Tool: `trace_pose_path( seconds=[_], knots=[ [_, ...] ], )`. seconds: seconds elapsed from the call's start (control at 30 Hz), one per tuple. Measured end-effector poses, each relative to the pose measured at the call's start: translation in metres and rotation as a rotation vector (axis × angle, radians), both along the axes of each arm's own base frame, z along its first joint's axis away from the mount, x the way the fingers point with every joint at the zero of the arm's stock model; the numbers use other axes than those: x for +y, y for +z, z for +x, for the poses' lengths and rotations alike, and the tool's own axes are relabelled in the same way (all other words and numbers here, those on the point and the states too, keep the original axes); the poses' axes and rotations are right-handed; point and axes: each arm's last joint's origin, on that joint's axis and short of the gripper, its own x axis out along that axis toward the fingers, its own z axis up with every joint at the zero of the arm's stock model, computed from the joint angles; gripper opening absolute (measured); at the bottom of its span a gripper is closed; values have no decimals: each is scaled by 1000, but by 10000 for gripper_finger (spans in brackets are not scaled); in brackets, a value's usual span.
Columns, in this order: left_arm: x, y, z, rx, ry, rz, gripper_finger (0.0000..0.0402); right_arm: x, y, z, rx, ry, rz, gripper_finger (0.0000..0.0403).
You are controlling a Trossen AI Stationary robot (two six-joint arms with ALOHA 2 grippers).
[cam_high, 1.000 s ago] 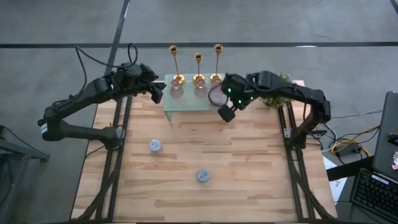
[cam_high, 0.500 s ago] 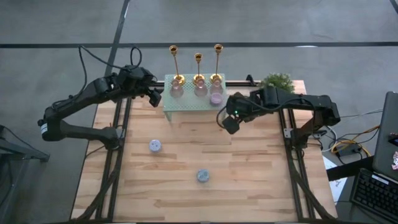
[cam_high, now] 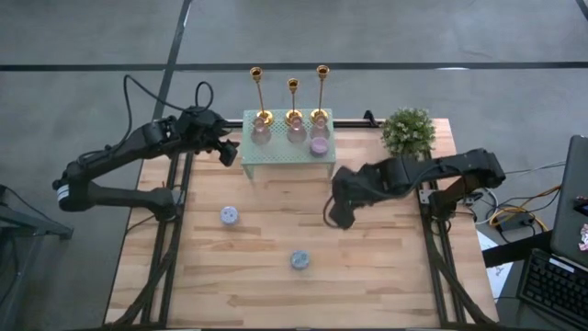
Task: Pick & Place candle stick holders
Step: Put the blue scented candle on the shelf
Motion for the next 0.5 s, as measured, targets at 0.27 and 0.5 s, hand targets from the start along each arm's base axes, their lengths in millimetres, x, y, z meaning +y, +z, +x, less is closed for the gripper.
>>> trace_pose_path(
  seconds=[0.27, 0.5],
  knots=[
    [-2, 0, -4, -28, 5, 9, 273, 48, -21, 23, -126, 467, -8, 357],
    [-3, 2, -6, -46, 5, 18, 273, 70, -54, 46, -93, 712, -113, 357]
  ],
)
